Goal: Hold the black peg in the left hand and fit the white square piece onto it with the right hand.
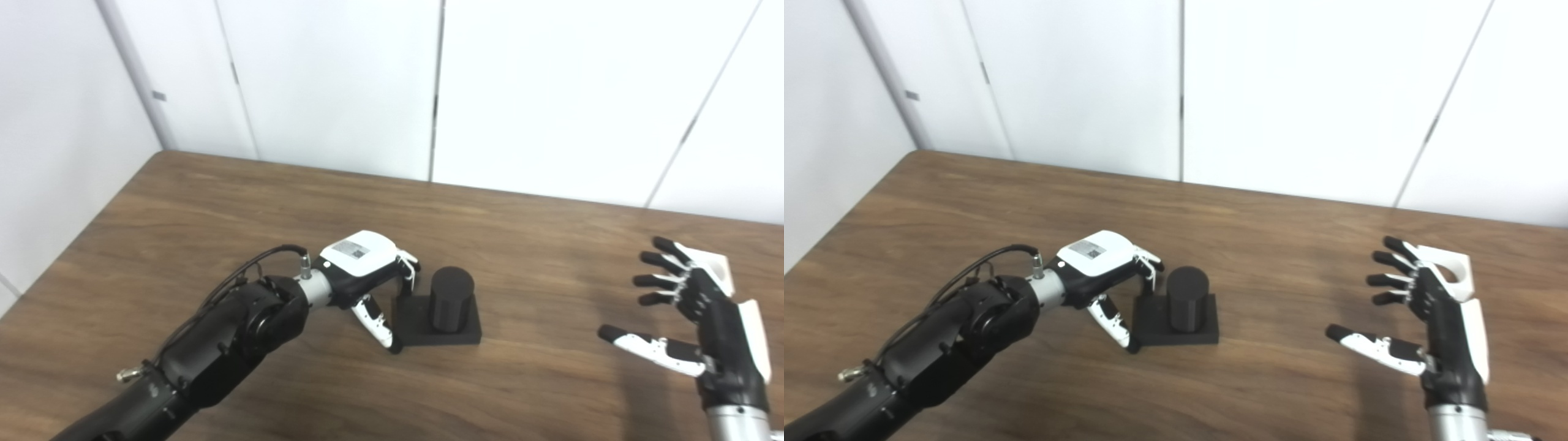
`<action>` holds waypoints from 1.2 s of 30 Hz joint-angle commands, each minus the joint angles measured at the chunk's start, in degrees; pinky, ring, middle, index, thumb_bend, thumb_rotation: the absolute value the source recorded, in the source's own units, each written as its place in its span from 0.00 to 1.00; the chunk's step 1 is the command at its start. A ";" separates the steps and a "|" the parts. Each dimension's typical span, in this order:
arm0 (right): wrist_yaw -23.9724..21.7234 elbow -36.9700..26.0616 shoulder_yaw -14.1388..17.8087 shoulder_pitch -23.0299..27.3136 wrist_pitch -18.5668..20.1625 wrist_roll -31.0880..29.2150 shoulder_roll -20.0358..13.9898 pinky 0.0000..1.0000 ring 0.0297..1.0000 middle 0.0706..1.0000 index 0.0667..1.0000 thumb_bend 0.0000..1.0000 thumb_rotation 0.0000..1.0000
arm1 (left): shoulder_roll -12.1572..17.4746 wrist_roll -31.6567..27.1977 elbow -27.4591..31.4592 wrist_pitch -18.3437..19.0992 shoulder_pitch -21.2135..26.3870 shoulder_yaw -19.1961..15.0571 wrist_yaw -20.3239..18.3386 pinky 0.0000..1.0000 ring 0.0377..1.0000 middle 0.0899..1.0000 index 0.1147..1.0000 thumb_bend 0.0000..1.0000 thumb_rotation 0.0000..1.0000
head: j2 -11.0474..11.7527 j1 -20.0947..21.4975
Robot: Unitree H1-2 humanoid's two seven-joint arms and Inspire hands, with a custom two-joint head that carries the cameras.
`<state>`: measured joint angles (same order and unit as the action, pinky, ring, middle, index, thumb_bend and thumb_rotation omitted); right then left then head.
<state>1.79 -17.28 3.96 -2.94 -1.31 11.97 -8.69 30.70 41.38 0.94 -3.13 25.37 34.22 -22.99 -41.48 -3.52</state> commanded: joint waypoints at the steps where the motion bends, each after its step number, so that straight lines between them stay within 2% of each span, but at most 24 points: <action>1: 0.96 -1.01 0.01 1.13 -2.68 0.34 0.41 0.52 0.63 0.74 0.80 0.53 0.01 | -0.71 3.13 -0.06 -4.15 -2.35 5.67 -5.73 0.72 0.87 0.83 0.42 0.52 0.07 | -0.08 0.65; 5: 1.44 -0.74 -0.45 1.09 -3.08 1.56 0.80 0.51 0.62 0.74 0.79 0.55 0.04 | -0.39 5.01 -0.63 -5.71 -1.61 7.15 -5.88 0.73 0.87 0.84 0.42 0.52 0.07 | -0.13 2.43; 7: 1.67 -0.67 -0.66 1.08 -3.22 2.10 1.11 0.51 0.62 0.73 0.79 0.55 0.06 | -0.01 5.50 -0.58 -6.21 -1.38 7.56 -6.12 0.73 0.86 0.84 0.42 0.52 0.07 | -0.15 5.29; 8: 1.72 -0.71 -0.72 1.09 -3.14 2.14 1.27 0.51 0.62 0.73 0.79 0.55 0.06 | 0.17 5.57 -0.48 -6.30 -1.31 7.65 -6.42 0.73 0.86 0.84 0.42 0.52 0.07 | -0.15 5.29; 10: 1.80 -0.91 -0.94 1.09 -2.91 2.32 1.65 0.50 0.62 0.73 0.79 0.55 0.05 | 0.62 5.40 -0.32 -6.65 -1.36 7.55 -6.66 0.73 0.86 0.84 0.42 0.52 0.07 | 0.05 8.92; 12: 1.75 -1.32 -1.13 1.19 -2.59 2.71 1.87 0.50 0.61 0.73 0.79 0.55 0.04 | 1.18 5.17 -0.15 -6.91 -1.56 7.11 -6.87 0.73 0.86 0.84 0.42 0.52 0.07 | 0.26 10.79; 13: 1.60 -1.85 -1.16 1.30 -1.95 3.20 1.84 0.50 0.61 0.73 0.78 0.56 0.05 | 1.58 4.97 -0.13 -7.21 -1.70 6.78 -6.86 0.73 0.86 0.84 0.42 0.52 0.07 | 0.71 13.51; 15: 0.96 -3.29 -1.06 1.78 0.12 4.75 1.25 0.50 0.61 0.72 0.75 0.58 0.04 | 2.27 4.82 -0.17 -7.97 -1.96 6.21 -6.46 0.73 0.86 0.83 0.42 0.52 0.07 | 1.27 15.94; 19: -1.91 -4.84 -1.07 4.50 2.30 7.66 -2.57 0.50 0.62 0.72 0.70 0.64 0.01 | 3.64 2.67 0.03 -9.54 -2.67 4.06 -5.64 0.71 0.86 0.83 0.42 0.52 0.07 | 3.48 22.65; 21: -3.69 -5.65 -1.09 6.20 4.11 8.86 -4.71 0.49 0.61 0.71 0.69 0.67 0.02 | 4.07 2.09 0.51 -9.95 -2.99 3.03 -5.57 0.70 0.86 0.82 0.42 0.52 0.06 | 4.17 24.15; 25: -7.49 -7.38 -1.96 9.54 8.30 14.69 -10.18 0.53 0.65 0.73 0.73 0.70 0.10 | 4.90 1.31 1.67 -10.37 -3.60 1.34 -6.41 0.71 0.85 0.82 0.42 0.52 0.06 | 5.19 26.77; 27: -9.86 -8.09 -2.33 11.11 10.37 18.10 -13.12 0.54 0.67 0.74 0.75 0.72 0.13 | 5.13 1.04 1.93 -10.44 -3.82 0.90 -6.54 0.72 0.84 0.82 0.42 0.52 0.06 | 5.30 27.11; 30: -11.96 -8.63 -1.62 13.06 12.22 19.36 -16.18 0.54 0.68 0.75 0.75 0.76 0.10 | 5.31 1.34 2.48 -10.55 -3.97 0.51 -6.91 0.70 0.84 0.82 0.42 0.52 0.06 | 5.38 27.31; 36: -12.23 -9.51 -0.47 13.28 12.23 19.71 -17.72 0.53 0.66 0.75 0.75 0.76 0.10 | 4.88 1.24 2.80 -10.74 -4.43 -0.63 -7.03 0.69 0.83 0.82 0.42 0.52 0.06 | 5.25 27.10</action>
<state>-11.03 -24.40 2.56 8.83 11.39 31.18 -25.21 33.47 40.78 4.64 -13.85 22.75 32.56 -25.66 -36.12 23.55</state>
